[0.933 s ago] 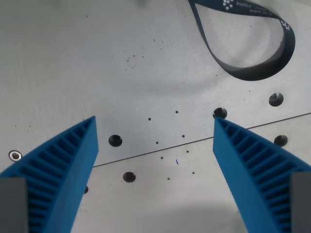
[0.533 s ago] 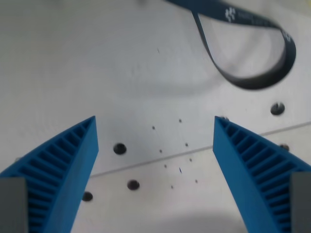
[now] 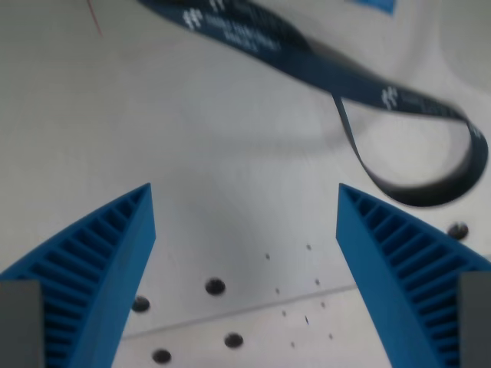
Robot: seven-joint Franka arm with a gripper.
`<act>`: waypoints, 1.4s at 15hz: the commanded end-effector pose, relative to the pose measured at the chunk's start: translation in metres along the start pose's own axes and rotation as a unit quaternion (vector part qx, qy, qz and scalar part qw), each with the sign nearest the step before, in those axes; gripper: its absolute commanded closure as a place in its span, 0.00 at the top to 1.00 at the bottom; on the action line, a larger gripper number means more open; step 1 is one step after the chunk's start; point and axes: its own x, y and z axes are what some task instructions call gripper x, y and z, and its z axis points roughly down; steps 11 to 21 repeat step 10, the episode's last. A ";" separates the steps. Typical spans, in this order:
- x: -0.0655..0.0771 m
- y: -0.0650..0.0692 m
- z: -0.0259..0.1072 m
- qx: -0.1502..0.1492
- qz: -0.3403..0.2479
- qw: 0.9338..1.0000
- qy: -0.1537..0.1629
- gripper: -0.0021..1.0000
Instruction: Move in base positive x
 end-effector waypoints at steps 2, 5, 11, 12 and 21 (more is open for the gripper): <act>0.020 -0.012 -0.001 -0.006 0.008 1.000 -0.012 1.00; 0.035 -0.019 0.001 -0.006 0.008 1.000 -0.012 1.00; 0.060 -0.030 0.003 -0.006 0.008 1.000 -0.012 1.00; 0.060 -0.030 0.003 -0.006 0.008 1.000 -0.012 1.00; 0.060 -0.030 0.003 -0.006 0.008 1.000 -0.012 1.00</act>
